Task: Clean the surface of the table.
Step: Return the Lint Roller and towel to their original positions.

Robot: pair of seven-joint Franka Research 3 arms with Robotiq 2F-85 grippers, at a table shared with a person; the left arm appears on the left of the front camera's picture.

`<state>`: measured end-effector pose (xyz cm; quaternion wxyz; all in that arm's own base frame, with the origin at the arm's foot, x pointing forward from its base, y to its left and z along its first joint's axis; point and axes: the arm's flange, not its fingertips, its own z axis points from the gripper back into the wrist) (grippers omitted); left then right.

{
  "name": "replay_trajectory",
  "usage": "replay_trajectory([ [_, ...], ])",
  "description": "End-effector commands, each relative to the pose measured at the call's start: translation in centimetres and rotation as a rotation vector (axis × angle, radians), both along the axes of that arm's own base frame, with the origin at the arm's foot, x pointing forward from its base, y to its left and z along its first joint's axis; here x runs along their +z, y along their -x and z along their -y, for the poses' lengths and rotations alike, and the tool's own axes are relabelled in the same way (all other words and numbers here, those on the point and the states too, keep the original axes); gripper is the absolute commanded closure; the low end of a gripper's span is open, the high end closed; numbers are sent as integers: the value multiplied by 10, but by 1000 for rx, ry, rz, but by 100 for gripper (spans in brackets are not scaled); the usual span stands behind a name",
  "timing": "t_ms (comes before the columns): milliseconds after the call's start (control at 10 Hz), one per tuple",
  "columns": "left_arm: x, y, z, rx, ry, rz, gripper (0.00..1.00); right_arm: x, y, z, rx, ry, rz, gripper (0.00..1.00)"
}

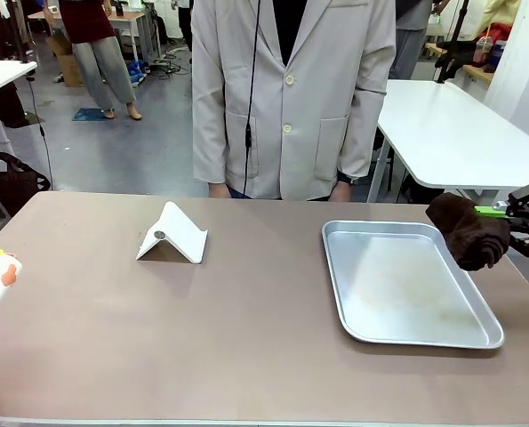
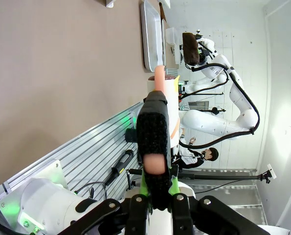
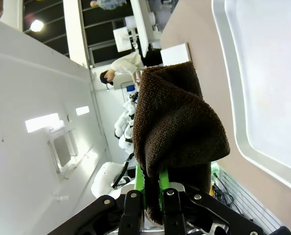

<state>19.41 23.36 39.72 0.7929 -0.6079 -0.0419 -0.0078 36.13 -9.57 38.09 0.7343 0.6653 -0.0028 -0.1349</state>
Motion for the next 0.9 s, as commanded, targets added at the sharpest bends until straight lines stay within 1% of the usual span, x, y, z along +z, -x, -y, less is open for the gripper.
replay_trajectory([
  [0, 3, 3, 3, -1, 7, -3, 84, 8, -5, -1, -12, -19, -7, 87],
  [100, 3, 3, 3, -1, 7, -3, 84, 8, -5, -1, -12, -19, -7, 87],
  [200, 0, 0, 0, 0, 0, 0, 84, 0, 0, 0, 0, 0, 0, 87],
  [300, 31, -10, 6, 46, -30, 19, 84, 13, -6, -13, -38, 13, 57, 87],
  [400, 64, -28, 24, 66, -92, 39, 84, 29, -14, -38, -15, 27, 95, 87],
  [500, 94, -48, 47, 36, -152, 51, 84, 43, -20, -66, 25, 49, 128, 87],
  [600, 120, -70, 72, 33, -191, 40, 84, 56, -24, -100, 70, 58, 156, 87],
  [700, 147, -99, 97, 36, -268, 3, 84, 66, -29, -138, 133, 84, 175, 87],
  [800, 168, -122, 121, 30, -334, -22, 84, 69, -33, -172, 133, 165, 185, 87],
])
